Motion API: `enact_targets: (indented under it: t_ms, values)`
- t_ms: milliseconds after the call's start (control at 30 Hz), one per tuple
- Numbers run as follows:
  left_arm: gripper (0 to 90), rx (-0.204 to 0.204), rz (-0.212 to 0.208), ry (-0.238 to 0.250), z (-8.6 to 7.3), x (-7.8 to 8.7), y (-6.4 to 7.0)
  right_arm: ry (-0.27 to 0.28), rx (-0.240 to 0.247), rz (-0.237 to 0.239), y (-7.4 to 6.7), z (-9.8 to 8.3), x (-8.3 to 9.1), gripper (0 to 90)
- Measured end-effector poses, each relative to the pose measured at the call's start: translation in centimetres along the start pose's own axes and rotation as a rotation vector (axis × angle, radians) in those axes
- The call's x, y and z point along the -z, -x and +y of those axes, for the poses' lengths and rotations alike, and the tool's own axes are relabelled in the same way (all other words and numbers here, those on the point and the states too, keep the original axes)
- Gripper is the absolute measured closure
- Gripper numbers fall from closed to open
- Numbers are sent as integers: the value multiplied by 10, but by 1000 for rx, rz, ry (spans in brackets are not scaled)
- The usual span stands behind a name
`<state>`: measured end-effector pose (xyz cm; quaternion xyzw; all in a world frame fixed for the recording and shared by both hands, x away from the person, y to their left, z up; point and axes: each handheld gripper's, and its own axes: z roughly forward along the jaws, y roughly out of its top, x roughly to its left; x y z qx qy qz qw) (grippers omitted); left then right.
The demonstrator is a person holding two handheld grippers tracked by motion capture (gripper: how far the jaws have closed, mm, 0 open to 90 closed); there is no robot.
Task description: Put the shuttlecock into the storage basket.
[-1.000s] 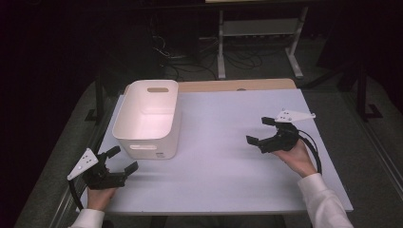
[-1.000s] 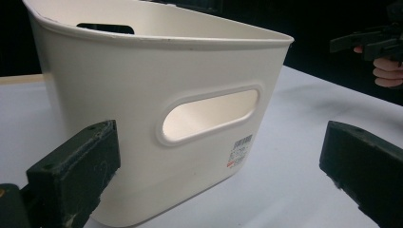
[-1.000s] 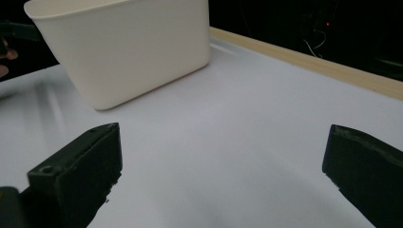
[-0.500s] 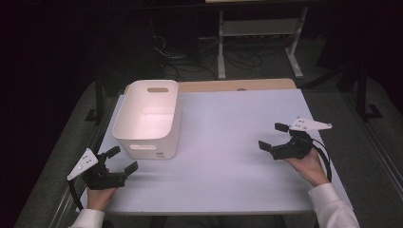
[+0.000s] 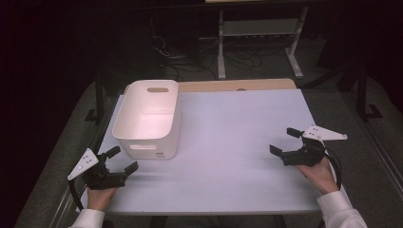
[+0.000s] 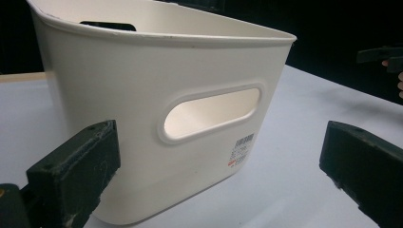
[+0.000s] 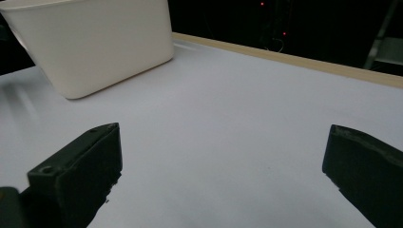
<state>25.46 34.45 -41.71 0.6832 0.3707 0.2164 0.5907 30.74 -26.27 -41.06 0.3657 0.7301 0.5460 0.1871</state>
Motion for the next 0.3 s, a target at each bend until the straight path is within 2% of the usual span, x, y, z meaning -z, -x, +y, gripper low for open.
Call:
enact_targets:
  t_ms: [300]
  values:
    - [0,7,5,8,0,1,1,25,-15,-22,3,-12,14,0]
